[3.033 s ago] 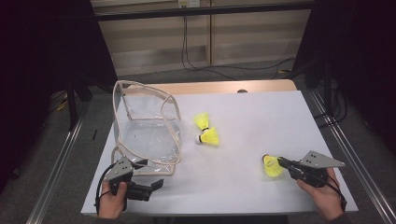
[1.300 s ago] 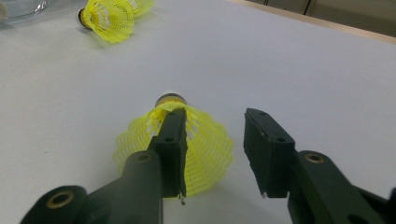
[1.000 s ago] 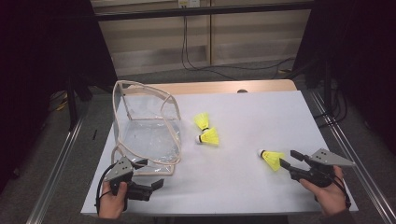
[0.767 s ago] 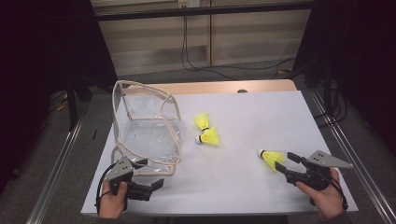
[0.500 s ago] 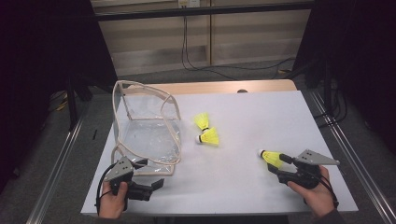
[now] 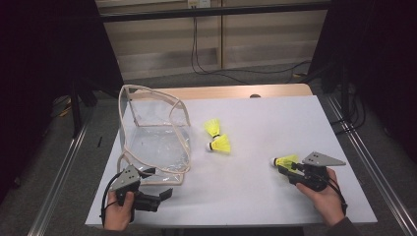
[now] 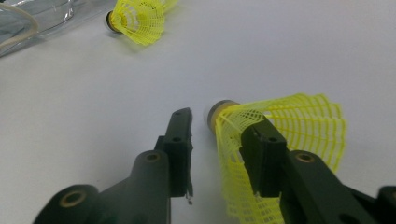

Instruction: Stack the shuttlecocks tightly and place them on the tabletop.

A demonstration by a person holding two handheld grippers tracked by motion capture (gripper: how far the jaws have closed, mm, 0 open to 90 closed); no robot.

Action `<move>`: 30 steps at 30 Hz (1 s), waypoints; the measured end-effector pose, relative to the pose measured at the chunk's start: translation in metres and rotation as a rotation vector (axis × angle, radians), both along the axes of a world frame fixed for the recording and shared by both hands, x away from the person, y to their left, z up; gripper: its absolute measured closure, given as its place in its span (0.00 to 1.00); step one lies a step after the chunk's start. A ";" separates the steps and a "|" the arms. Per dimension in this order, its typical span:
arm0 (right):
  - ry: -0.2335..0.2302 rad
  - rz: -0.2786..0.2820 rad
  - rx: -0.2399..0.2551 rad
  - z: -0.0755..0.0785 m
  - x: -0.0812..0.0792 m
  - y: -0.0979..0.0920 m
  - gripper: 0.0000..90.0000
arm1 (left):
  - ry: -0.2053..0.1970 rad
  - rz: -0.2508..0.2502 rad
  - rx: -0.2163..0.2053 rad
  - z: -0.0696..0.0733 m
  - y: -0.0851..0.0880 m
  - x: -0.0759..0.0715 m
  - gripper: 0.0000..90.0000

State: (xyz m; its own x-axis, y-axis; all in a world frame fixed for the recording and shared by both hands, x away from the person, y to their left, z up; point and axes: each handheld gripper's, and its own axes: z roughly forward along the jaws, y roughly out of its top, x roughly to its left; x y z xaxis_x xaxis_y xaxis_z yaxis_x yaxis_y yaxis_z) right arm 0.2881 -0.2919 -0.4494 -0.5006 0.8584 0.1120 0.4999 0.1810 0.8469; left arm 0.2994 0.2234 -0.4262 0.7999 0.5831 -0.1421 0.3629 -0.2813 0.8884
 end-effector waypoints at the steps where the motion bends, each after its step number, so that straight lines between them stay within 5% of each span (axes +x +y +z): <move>1: 0.000 0.009 -0.001 0.000 0.001 0.000 0.82 | 0.001 0.000 -0.002 0.000 0.000 0.000 0.03; 5: -0.004 0.032 0.007 0.001 0.003 -0.001 0.95 | 0.000 0.000 0.000 0.000 0.000 0.000 0.03; 9: -0.002 0.042 0.021 0.002 0.004 -0.001 0.98 | -0.001 0.000 -0.001 0.000 0.000 0.000 0.03; 19: -0.035 0.053 0.081 0.009 0.006 -0.003 0.99 | 0.001 0.000 -0.001 0.000 0.000 0.000 0.03; 30: -0.060 0.072 0.093 0.009 0.011 0.003 0.99 | 0.001 -0.002 -0.005 0.000 0.000 0.000 0.03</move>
